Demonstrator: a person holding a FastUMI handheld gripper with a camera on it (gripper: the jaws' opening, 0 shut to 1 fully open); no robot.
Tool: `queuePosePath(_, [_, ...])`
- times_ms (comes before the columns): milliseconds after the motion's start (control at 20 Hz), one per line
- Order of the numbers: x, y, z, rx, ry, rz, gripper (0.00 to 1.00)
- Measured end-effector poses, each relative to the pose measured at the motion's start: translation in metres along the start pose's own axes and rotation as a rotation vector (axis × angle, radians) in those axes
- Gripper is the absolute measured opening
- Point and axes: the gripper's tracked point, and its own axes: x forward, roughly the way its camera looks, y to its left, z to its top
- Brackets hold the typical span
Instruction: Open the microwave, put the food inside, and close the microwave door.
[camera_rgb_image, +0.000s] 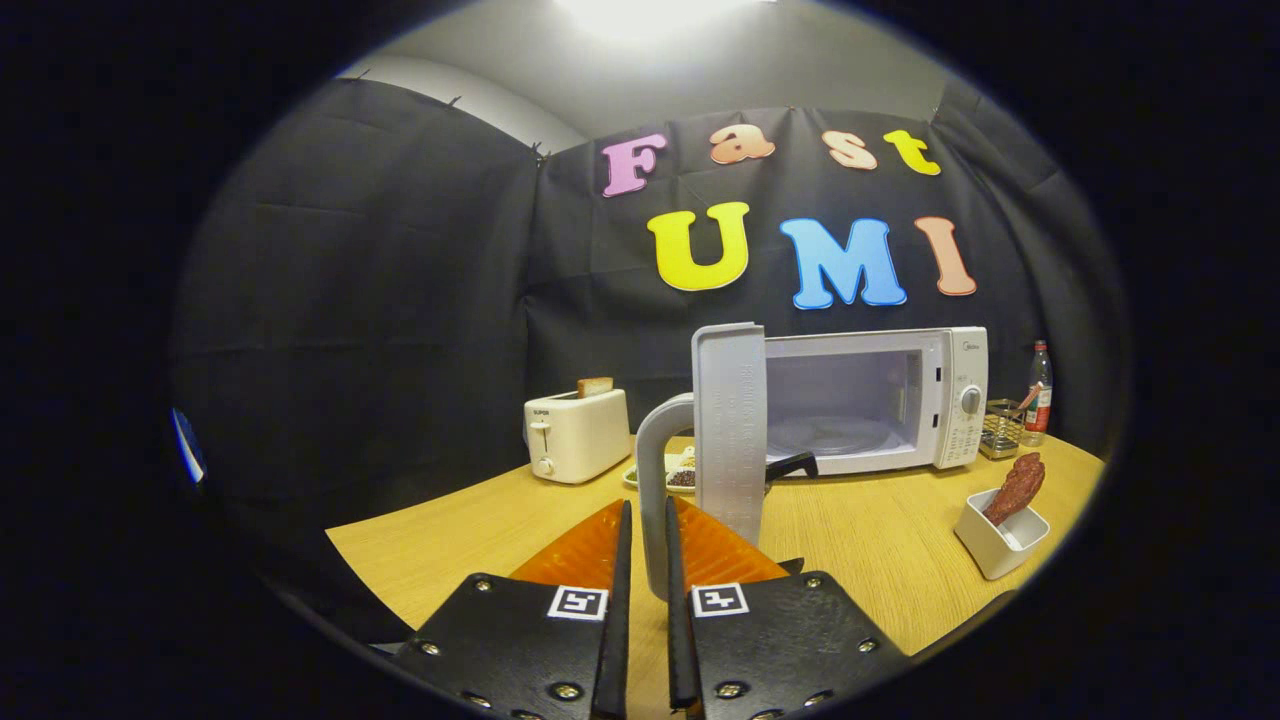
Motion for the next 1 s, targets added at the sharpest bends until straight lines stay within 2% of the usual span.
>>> queuePosePath(200, [-0.027,0.009,0.013,0.030,0.012,0.179,0.16])
queuePosePath(250, [-0.034,-0.004,0.018,0.017,0.012,0.191,0.16])
queuePosePath(450, [-0.052,-0.084,0.033,-0.096,0.006,0.135,0.16])
queuePosePath(600, [-0.057,-0.139,0.037,-0.129,-0.013,0.085,0.17])
queuePosePath(650, [-0.060,-0.156,0.040,-0.128,-0.018,0.081,0.21])
queuePosePath(750, [-0.063,-0.193,0.040,-0.118,-0.014,0.043,0.53])
queuePosePath(800, [-0.063,-0.216,0.038,-0.114,-0.003,0.009,0.61])
queuePosePath(900, [-0.061,-0.255,0.031,-0.097,0.021,-0.050,0.71])
queuePosePath(1000, [-0.058,-0.289,0.025,-0.070,0.035,-0.096,0.71])
